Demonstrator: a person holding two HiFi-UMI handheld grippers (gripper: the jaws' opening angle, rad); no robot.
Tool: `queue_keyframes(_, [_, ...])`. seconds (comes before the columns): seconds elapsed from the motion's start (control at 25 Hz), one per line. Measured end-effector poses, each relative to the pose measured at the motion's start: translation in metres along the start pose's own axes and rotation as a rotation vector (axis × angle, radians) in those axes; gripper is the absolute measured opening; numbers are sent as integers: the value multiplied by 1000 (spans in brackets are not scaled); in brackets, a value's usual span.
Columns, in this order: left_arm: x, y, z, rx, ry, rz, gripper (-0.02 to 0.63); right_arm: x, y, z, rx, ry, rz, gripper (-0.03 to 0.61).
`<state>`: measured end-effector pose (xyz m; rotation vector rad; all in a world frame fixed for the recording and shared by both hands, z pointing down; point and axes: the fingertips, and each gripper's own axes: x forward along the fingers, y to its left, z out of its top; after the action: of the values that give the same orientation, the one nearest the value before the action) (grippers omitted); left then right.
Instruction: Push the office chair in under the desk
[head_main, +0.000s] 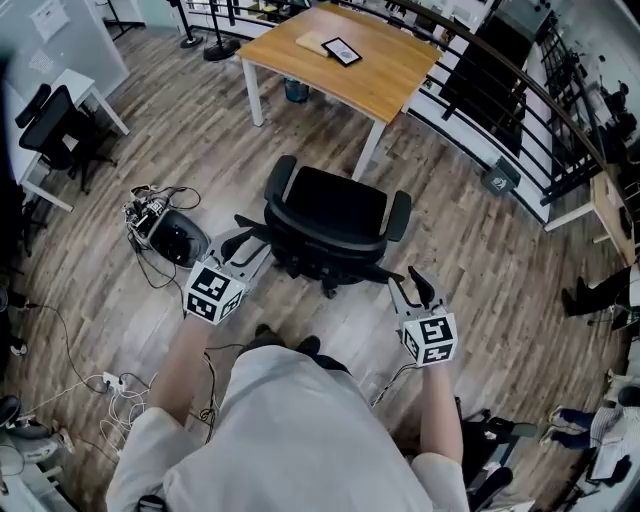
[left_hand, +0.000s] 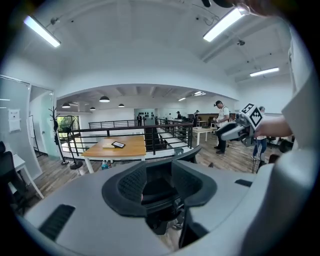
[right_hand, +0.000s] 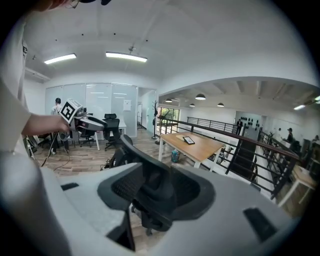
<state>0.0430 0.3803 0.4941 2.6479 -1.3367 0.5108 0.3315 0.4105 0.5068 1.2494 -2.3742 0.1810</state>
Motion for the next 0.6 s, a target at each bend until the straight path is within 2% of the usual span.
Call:
queue_keyframes(0.2, [6, 4, -19, 11, 48, -2, 153, 15, 7, -21, -22, 62, 57, 161])
queue_keyframes(0.4, [20, 18, -49, 88, 133, -35, 153, 38, 17, -49, -64, 163, 120, 161])
queue_keyframes(0.6, [42, 26, -71, 156, 220, -105, 160, 58, 16, -77, -72, 253, 161, 161])
